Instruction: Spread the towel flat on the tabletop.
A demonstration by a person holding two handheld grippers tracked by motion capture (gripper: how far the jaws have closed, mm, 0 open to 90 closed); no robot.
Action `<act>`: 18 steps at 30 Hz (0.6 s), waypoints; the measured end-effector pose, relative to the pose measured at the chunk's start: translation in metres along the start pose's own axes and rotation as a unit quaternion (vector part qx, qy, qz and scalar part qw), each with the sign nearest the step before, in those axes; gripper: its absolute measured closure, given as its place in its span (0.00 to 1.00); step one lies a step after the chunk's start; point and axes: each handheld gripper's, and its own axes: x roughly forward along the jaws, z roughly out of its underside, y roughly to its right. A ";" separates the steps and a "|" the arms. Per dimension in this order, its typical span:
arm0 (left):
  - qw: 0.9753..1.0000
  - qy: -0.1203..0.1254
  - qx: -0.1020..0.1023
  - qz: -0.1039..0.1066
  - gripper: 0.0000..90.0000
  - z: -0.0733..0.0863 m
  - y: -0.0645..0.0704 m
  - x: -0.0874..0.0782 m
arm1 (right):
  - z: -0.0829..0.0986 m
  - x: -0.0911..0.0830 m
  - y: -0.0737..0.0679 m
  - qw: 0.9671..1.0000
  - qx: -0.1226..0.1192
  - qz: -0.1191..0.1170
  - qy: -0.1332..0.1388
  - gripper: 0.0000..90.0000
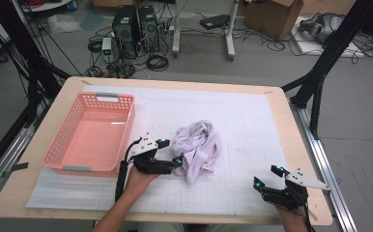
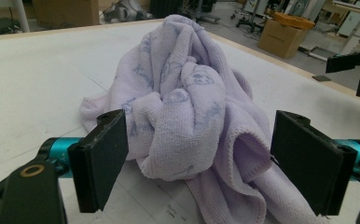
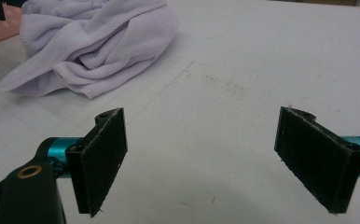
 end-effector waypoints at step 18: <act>0.999 -0.031 -0.008 -0.011 0.23 0.001 0.002 0.009 | -0.003 0.005 0.000 1.000 0.002 -0.013 0.002 0.17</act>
